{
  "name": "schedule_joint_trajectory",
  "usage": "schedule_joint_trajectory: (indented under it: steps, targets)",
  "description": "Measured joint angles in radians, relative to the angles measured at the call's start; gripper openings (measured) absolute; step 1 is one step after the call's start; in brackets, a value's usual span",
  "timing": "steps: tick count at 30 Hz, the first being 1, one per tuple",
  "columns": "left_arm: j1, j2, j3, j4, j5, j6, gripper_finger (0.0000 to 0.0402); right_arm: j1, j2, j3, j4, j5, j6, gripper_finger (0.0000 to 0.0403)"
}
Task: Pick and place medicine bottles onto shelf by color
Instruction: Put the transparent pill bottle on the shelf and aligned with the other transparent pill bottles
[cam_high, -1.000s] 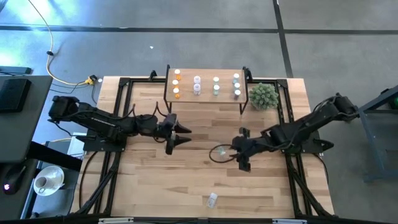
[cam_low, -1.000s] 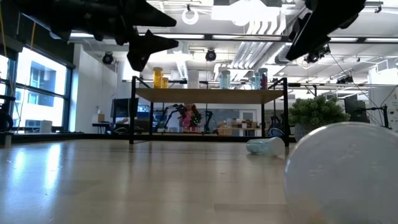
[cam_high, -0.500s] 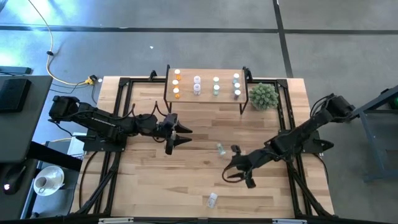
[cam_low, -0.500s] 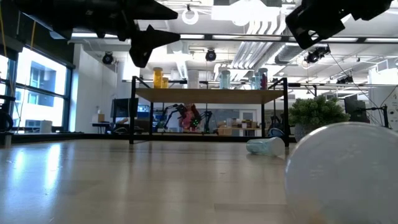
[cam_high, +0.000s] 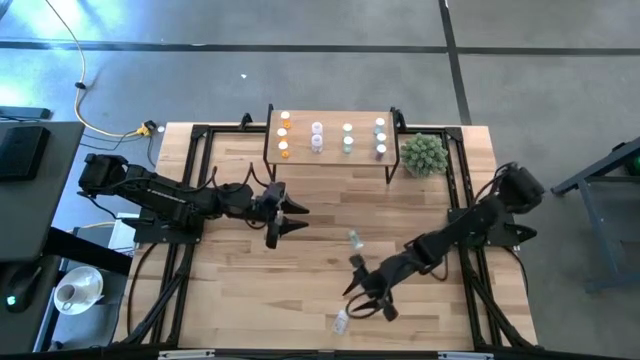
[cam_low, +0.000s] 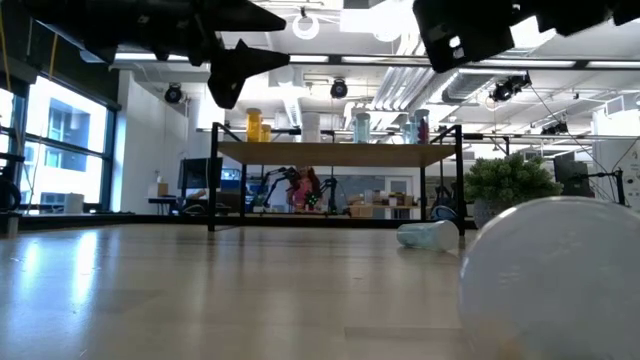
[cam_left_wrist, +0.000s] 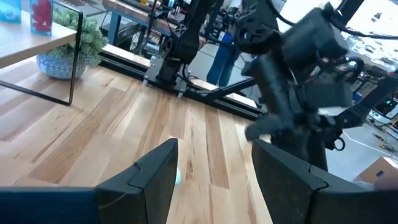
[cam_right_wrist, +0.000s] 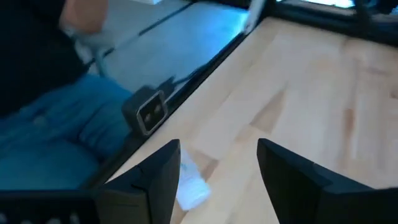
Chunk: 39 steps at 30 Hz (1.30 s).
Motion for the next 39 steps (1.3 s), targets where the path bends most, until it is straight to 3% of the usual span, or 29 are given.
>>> schedule_joint_trajectory:
  steps: [6,14,22,36,39]
  targets:
    - [0.000,0.000,0.000,-0.011,0.000,0.000,0.0195,0.002,0.120,0.116,-0.094,-0.096,-0.089,0.0205]
    - [0.000,0.000,0.000,-0.015,0.000,0.000,0.0195,-0.002,0.233,0.228,-0.172,-0.099,-0.091,0.0204]
    - [0.000,0.000,0.000,-0.020,0.000,0.000,0.0195,-0.006,0.275,0.246,-0.234,-0.148,-0.124,0.0204]
    - [0.000,0.000,0.000,-0.023,-0.003,0.001,0.0195,-0.026,0.358,0.245,-0.176,-0.184,-0.143,0.0204]
    - [0.000,0.000,0.000,-0.023,-0.004,0.001,0.0195,-0.034,0.386,0.245,-0.165,-0.231,-0.143,0.0204]
